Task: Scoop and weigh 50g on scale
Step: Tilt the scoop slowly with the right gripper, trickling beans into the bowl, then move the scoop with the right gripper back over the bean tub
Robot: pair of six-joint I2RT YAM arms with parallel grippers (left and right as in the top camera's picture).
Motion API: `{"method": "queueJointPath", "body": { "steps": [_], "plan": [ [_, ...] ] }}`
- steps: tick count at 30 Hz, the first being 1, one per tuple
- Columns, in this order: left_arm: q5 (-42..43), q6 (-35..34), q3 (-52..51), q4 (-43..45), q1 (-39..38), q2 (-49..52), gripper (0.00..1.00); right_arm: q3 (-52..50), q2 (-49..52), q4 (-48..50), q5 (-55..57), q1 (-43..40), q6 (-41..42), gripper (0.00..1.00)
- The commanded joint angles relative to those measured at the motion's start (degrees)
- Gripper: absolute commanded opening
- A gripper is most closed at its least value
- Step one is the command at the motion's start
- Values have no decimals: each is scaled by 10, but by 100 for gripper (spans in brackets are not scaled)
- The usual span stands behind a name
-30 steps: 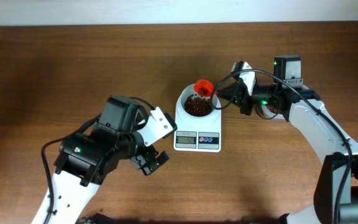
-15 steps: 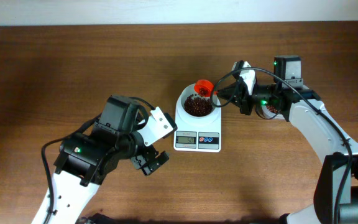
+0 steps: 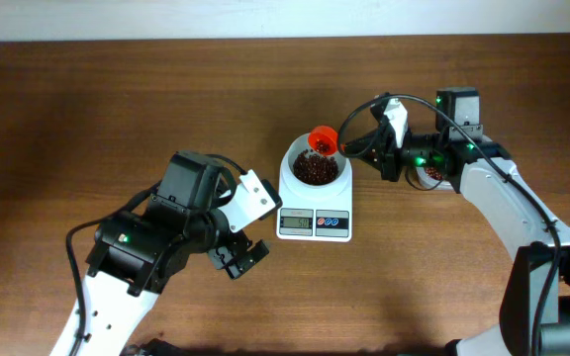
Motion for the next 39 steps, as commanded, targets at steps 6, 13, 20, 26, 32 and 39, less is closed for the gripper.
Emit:
{"method": "queueJointPath", "body": {
  "steps": [6, 13, 20, 26, 32, 39],
  "plan": [
    [-2, 9, 11, 1, 3, -3, 99, -2, 4, 4, -24, 5, 52, 4],
    [-2, 9, 11, 1, 3, -3, 99, -2, 4, 6, -28, -12, 101, 4],
    [-2, 9, 11, 1, 3, -3, 99, -2, 4, 4, -93, -83, 101, 4],
    [-2, 9, 11, 1, 3, -3, 99, -2, 4, -20, -101, -159, 137, 4],
    [-2, 9, 11, 1, 3, -3, 99, -2, 4, -94, -101, -250, 137, 4],
    [-2, 9, 11, 1, 3, -3, 99, -2, 4, -187, -82, -327, 54, 4]
  ]
}}
